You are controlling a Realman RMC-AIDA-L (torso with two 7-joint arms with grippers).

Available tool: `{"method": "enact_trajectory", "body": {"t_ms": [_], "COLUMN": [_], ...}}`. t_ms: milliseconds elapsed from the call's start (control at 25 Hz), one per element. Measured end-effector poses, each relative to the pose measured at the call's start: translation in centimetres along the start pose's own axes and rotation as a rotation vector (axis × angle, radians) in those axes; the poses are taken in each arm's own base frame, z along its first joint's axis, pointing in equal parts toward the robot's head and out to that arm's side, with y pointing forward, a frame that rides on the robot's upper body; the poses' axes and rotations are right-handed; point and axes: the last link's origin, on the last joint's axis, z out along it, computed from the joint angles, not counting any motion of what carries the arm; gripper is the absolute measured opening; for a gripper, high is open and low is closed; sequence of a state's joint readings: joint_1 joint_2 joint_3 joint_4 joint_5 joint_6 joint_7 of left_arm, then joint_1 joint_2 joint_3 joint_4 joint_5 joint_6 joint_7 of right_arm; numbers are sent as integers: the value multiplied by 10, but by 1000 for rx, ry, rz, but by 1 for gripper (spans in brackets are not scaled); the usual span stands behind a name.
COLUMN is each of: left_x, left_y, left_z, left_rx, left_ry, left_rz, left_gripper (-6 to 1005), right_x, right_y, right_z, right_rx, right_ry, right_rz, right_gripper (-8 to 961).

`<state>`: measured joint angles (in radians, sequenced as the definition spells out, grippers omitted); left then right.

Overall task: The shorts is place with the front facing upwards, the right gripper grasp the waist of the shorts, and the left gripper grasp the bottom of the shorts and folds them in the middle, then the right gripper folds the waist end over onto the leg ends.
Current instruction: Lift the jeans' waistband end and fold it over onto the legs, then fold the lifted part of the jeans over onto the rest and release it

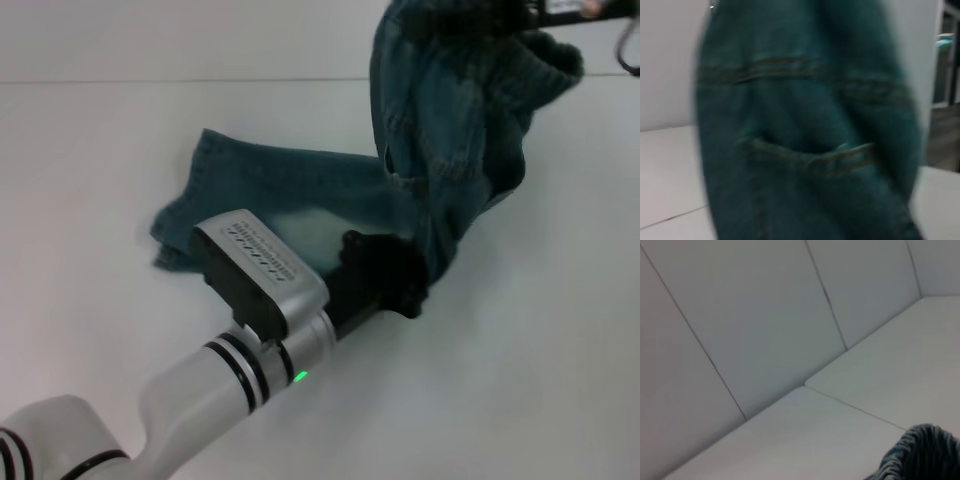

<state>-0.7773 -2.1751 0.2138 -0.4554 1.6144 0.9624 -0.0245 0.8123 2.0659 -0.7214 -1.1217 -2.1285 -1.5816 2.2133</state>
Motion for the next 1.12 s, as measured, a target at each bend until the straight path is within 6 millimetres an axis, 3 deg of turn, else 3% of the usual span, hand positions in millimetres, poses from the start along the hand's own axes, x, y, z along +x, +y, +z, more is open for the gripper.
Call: {"method": "enact_trajectory", "body": {"t_ms": [200, 480, 640, 1080, 1120], "left_x": [4, -7, -14, -28, -33], "left_y": [9, -5, -10, -26, -34], "left_z": [2, -11, -21, -68, -84], "left_rx": [-20, 76, 117, 330, 455], "left_ry": [19, 15, 15, 112, 122], "left_rz": [-14, -47, -67, -91, -78], "left_gripper": [1, 0, 0, 0, 0], "right_x": [-8, 3, 4, 17, 19], "right_y": [11, 11, 16, 22, 23], "right_z": [28, 71, 85, 118, 123], "right_rx": [-13, -36, -54, -43, -44], "right_ry": [54, 98, 93, 171, 187], "right_rz": [-47, -16, -22, -36, -39], "right_gripper": [119, 122, 124, 128, 128]}}
